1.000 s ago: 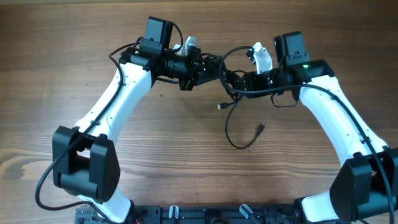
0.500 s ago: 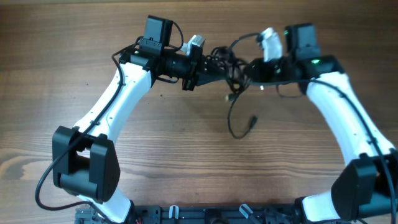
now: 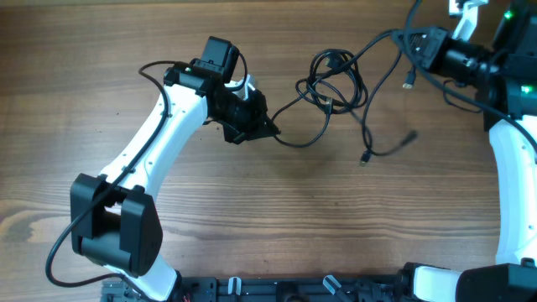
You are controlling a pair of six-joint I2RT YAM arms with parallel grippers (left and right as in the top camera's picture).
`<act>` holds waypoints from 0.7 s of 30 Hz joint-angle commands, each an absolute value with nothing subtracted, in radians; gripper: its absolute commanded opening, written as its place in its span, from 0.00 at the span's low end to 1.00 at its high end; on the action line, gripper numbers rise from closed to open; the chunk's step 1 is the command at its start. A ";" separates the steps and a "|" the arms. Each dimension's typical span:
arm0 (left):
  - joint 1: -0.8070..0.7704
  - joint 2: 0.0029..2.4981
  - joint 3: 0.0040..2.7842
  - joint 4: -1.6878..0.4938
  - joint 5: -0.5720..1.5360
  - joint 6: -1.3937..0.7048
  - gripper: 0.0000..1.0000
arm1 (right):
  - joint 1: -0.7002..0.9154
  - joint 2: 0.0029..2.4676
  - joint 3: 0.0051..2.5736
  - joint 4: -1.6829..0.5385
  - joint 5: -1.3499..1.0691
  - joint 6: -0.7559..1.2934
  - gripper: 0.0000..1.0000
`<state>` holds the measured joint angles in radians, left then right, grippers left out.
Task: Untangle cables
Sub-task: 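Release the cables from both grippers, dropping them onto the table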
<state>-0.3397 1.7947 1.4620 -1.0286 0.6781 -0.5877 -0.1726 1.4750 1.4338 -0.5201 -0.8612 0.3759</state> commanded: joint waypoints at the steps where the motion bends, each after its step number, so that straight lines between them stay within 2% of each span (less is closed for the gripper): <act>1: -0.321 1.795 1.440 -1.082 0.425 -0.507 0.04 | -0.264 1.436 1.485 -0.450 -0.826 0.455 0.04; 8: -0.321 1.795 1.440 -1.114 0.418 -0.395 0.04 | -0.263 1.436 1.485 -0.549 -0.221 0.413 0.04; 10: -0.321 1.795 1.440 -1.112 0.404 -0.395 0.04 | -0.261 1.436 1.485 -0.635 -0.257 0.347 0.04; 14: -0.321 1.795 1.440 -1.087 0.391 -0.397 0.05 | -0.229 1.465 1.480 -0.890 -0.564 0.168 0.04; 17: -0.321 1.795 1.440 -1.074 0.391 -0.397 0.16 | -0.169 1.514 1.465 -1.022 -0.559 0.090 0.04; 18: -0.321 1.795 1.440 -1.066 0.391 -0.397 0.25 | -0.139 1.538 1.456 -1.054 -0.559 0.073 0.04; 21: -0.321 1.795 1.440 -1.050 0.391 -0.399 0.42 | -0.062 1.602 1.430 -1.063 -0.559 0.056 0.04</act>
<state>-0.3271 1.7905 1.4502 -1.0641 0.4217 -0.4065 -0.1257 1.5372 1.4460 -1.0626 -0.5312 0.1284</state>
